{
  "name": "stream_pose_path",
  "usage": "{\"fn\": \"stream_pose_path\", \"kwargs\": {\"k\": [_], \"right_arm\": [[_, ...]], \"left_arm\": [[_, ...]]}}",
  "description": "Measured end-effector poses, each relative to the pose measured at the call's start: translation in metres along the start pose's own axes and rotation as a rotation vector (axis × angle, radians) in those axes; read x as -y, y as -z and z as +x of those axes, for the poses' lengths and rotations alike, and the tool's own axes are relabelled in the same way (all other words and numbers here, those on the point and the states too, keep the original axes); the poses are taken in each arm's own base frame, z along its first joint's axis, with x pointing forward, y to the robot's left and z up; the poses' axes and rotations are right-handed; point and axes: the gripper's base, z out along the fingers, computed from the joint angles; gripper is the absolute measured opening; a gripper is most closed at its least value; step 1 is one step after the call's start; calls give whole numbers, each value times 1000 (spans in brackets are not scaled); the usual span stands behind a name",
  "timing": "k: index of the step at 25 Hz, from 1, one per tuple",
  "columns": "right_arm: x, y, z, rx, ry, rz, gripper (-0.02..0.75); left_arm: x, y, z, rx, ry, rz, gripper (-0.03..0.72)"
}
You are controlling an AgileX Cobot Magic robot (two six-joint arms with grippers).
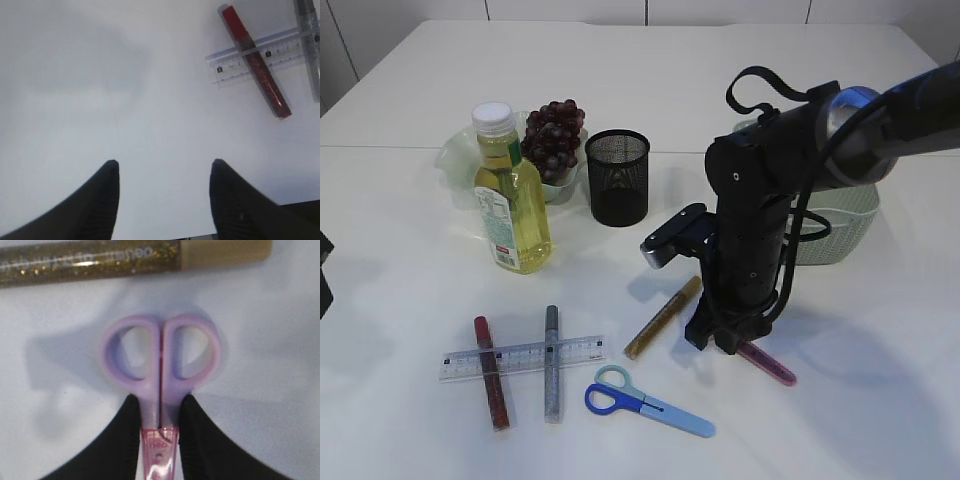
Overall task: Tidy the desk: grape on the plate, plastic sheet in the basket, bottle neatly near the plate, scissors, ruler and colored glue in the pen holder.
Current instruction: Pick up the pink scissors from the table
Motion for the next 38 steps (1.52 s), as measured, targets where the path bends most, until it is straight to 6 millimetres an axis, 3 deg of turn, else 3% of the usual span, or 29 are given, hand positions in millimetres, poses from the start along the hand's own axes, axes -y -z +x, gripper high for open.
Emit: {"fn": "stream_pose_path", "kwargs": {"k": [22, 32, 38], "right_arm": [[-7, 4, 1, -4, -25, -80, 195], [-2, 35, 5, 48, -18, -76, 195], [27, 71, 9, 172, -99, -178, 195]], "left_arm": [[1, 0, 0, -1, 7, 11, 415], [1, 0, 0, 3, 7, 11, 415], [1, 0, 0, 5, 7, 11, 415]]}}
